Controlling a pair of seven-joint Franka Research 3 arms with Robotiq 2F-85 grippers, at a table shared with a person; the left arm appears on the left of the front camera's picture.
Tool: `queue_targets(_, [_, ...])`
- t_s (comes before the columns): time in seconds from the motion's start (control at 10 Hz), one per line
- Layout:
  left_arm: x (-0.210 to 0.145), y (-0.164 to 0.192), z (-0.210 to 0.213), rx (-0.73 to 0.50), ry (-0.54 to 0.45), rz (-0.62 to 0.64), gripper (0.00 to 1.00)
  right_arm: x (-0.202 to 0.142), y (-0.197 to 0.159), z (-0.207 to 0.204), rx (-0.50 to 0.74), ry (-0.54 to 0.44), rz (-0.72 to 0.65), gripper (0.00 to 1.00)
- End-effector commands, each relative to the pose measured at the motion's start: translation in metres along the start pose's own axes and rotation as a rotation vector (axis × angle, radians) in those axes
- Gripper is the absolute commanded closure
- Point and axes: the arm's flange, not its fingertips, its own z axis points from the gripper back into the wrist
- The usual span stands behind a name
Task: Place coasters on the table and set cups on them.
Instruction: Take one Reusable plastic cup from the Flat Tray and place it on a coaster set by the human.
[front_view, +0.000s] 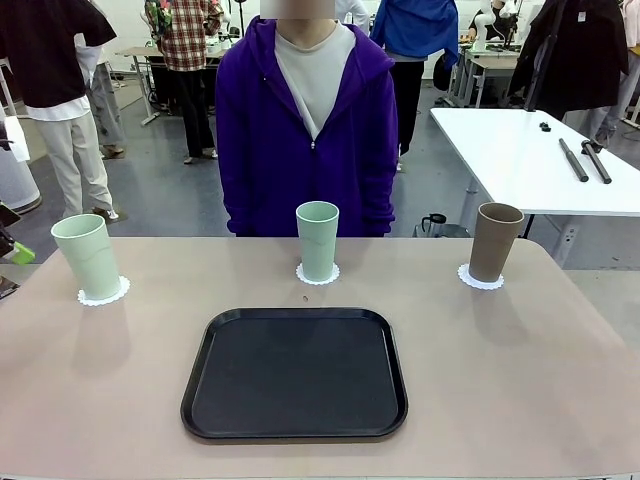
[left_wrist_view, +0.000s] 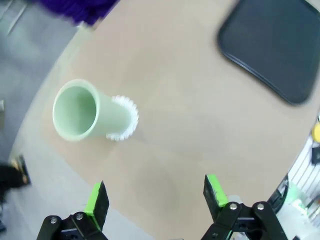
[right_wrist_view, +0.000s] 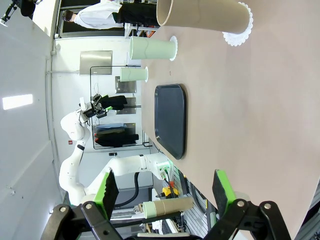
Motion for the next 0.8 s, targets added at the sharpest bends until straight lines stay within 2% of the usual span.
queue_targets(0.0, [-0.020,-0.033,-0.017,0.071,0.116,0.293,0.00,0.001,0.001,0.001,0.004,0.006,0.003,0.00])
queue_targets(0.3, [-0.020,-0.049,-0.013,-0.033,0.226,0.437,0.00,0.001,0.001,0.001,0.004,0.006,0.003,0.00])
queue_targets(0.5, [-0.028,-0.042,-0.013,-0.169,0.297,0.514,0.00,0.001,0.001,0.001,0.004,0.006,0.003,0.00])
queue_targets(0.6, [-0.030,-0.036,-0.011,-0.206,0.290,0.512,0.00,0.001,0.001,0.001,0.004,0.006,0.003,0.00])
queue_targets(0.7, [-0.012,-0.035,-0.017,-0.115,0.263,0.465,0.00,0.001,0.001,0.001,0.004,0.006,0.003,0.00])
